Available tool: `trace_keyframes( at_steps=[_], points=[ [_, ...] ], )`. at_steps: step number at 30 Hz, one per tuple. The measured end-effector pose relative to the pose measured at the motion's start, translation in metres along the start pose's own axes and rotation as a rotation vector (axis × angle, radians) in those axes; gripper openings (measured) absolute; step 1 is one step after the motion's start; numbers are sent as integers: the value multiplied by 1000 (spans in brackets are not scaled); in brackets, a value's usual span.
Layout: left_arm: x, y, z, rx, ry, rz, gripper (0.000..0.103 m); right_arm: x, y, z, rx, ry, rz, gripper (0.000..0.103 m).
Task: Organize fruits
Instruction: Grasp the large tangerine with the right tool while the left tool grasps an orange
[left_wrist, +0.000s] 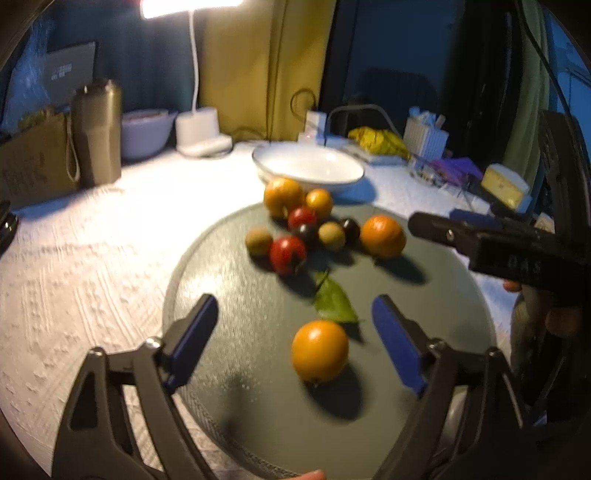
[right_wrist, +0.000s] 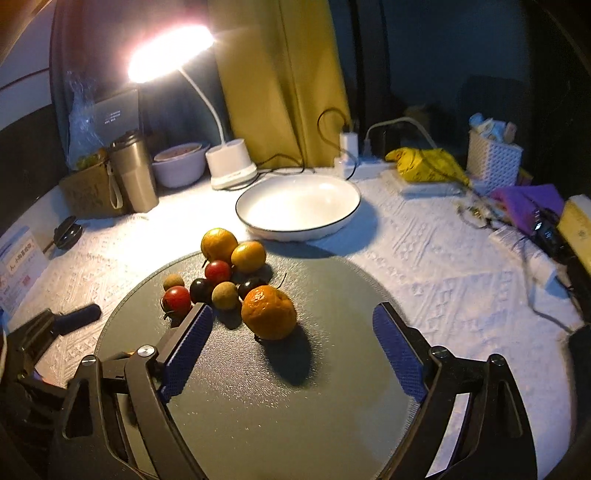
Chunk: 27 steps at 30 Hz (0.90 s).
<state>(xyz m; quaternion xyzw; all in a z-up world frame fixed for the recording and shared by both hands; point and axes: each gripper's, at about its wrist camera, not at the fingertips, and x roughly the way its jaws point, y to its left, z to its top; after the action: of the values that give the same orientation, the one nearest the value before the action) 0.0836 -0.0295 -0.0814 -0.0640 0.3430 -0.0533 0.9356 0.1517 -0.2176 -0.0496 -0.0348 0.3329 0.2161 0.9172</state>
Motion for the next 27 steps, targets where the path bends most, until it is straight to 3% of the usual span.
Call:
trace_keyframes(
  at_steps=[4,9,16,18,27],
  points=[
    [6,-1,-2,8,41,0,73,20,-1,0,10,54,26,77],
    [14,-4,-6,29,99,-10,63,39,0,1,15,100,55,72],
    [15,-9,-5,49,116,-48,42,52,1,2,26,167,105,47],
    [14,-10,-5,52,113,-56,34,52,3,2,14,169,106,46],
    [5,-4,1,35,93,-48,34,37,5,0,16,142,118,45]
  ],
)
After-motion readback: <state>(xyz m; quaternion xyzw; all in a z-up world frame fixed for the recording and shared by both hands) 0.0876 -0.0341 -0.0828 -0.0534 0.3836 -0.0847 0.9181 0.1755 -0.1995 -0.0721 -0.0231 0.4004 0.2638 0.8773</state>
